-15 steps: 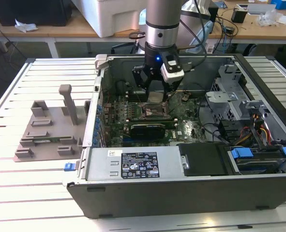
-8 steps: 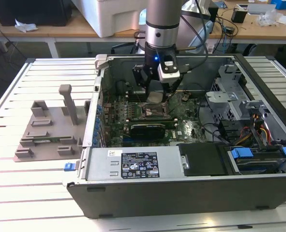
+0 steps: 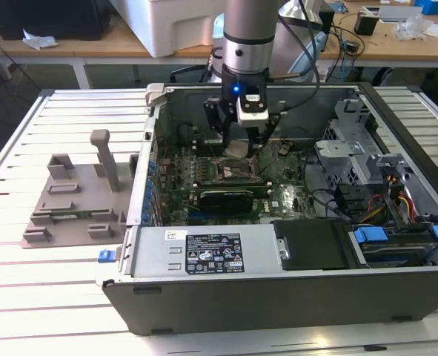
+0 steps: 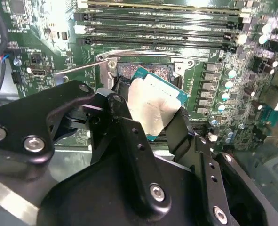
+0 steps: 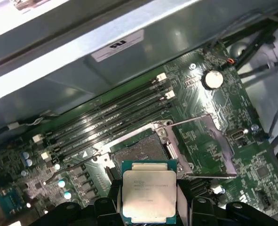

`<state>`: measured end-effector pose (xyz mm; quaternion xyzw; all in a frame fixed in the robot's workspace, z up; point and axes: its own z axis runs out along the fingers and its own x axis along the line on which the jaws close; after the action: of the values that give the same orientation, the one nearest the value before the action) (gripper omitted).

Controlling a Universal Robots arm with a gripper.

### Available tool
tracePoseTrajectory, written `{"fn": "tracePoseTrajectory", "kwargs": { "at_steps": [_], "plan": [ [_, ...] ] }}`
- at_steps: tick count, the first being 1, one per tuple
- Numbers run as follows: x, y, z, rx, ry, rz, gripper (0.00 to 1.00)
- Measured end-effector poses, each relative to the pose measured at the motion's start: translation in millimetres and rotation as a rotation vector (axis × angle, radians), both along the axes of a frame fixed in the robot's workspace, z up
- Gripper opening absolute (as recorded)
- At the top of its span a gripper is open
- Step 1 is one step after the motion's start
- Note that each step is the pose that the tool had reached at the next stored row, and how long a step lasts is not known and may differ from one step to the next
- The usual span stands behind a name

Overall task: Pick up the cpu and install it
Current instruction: 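Place the cpu into insertion slot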

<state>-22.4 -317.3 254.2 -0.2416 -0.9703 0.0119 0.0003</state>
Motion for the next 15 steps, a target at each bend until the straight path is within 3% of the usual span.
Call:
{"fn": "tracePoseTrajectory", "kwargs": {
  "at_steps": [15],
  "plan": [
    [0.0,0.0,-0.1,0.0000,-0.0001,-0.211,0.55]
  ]
}}
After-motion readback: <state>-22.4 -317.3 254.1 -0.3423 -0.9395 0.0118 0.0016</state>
